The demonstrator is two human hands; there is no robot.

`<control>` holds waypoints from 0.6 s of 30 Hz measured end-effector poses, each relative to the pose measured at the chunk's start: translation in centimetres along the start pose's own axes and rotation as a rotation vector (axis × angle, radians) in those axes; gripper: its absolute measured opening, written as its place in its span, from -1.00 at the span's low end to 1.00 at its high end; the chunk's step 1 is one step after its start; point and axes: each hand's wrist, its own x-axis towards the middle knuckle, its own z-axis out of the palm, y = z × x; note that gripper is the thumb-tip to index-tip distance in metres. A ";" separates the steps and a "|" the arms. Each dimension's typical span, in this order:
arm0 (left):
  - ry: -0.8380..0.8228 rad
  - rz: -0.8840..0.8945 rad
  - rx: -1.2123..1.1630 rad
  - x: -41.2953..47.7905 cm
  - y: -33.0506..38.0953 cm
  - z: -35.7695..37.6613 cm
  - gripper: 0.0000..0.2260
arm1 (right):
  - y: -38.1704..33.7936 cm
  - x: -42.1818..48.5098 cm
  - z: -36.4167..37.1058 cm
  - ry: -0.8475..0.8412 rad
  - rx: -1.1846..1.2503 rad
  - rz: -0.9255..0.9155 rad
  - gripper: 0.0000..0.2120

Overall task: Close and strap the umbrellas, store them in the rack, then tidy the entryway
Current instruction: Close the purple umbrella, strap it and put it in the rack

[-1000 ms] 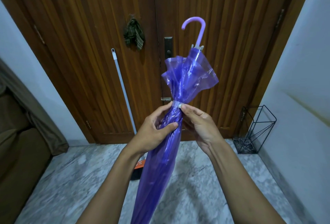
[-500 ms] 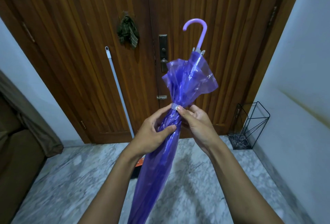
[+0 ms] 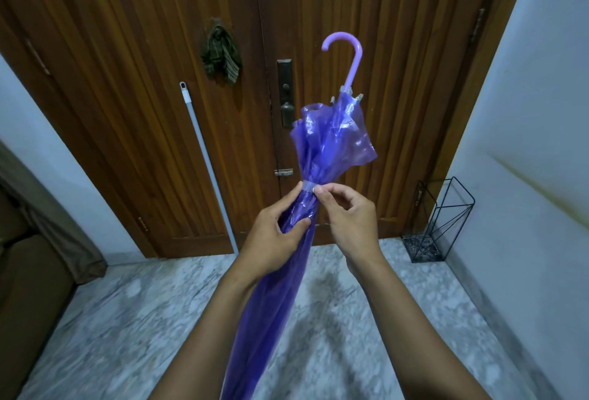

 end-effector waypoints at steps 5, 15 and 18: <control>-0.009 -0.027 -0.030 0.1 -0.1 0.1 -0.43 | 0.6 0.5 -0.4 -0.078 0.096 0.106 -0.86; -0.030 -0.020 -0.104 -0.1 -0.2 -0.2 -0.44 | 0.6 0.8 -0.2 -0.113 0.222 0.175 -0.85; -0.014 -0.015 -0.113 -0.1 -0.4 -0.1 -0.43 | 0.6 0.8 -0.1 -0.135 0.218 0.173 -0.79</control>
